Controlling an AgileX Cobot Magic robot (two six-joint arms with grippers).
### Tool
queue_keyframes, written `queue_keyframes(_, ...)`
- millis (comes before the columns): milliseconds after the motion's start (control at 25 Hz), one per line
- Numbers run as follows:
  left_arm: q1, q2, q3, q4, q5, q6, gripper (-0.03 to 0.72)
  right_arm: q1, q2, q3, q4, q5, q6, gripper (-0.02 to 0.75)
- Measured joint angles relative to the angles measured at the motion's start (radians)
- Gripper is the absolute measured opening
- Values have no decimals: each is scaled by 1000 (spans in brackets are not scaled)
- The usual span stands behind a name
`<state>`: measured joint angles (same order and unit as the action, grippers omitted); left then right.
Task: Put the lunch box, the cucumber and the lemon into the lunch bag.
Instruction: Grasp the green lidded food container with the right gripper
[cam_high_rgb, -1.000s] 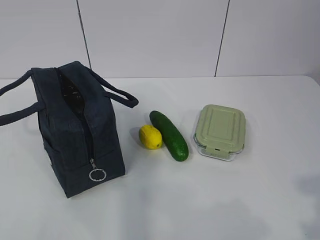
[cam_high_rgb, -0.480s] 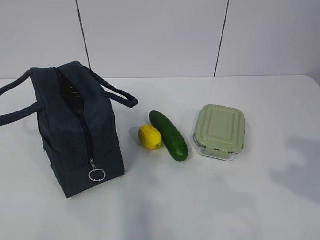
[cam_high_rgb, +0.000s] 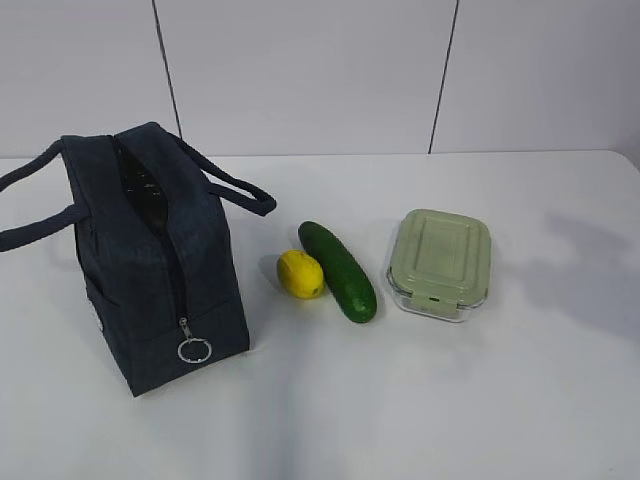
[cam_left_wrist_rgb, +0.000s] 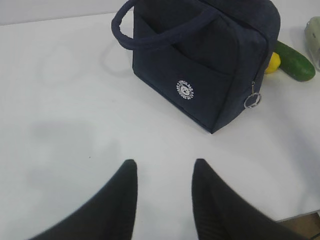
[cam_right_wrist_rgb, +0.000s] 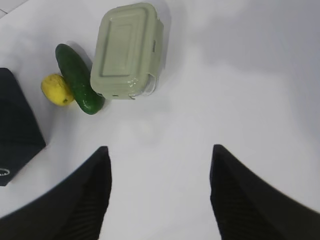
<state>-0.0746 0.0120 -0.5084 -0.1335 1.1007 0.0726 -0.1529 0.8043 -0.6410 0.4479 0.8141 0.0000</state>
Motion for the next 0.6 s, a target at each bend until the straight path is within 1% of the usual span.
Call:
queue_keyframes(120, 0, 2, 0, 0, 0, 0, 263, 0, 120, -75, 34, 0, -25, 416)
queue_keyframes(240, 0, 9, 0, 0, 0, 0, 264, 0, 236, -152, 101, 11, -96, 360)
queue_keyframes(320, 0, 23, 0, 0, 0, 0, 264, 0, 302, -187, 179, 18, -169, 321)
queue_keyframes(440, 0, 41, 0, 0, 0, 0, 264, 0, 391, -219, 333, 21, -302, 283)
queue_keyframes(520, 0, 45, 0, 0, 0, 0, 263, 0, 443, -222, 445, 25, -396, 272)
queue_keyframes(600, 0, 45, 0, 0, 0, 0, 264, 0, 487, -223, 531, 34, -475, 269)
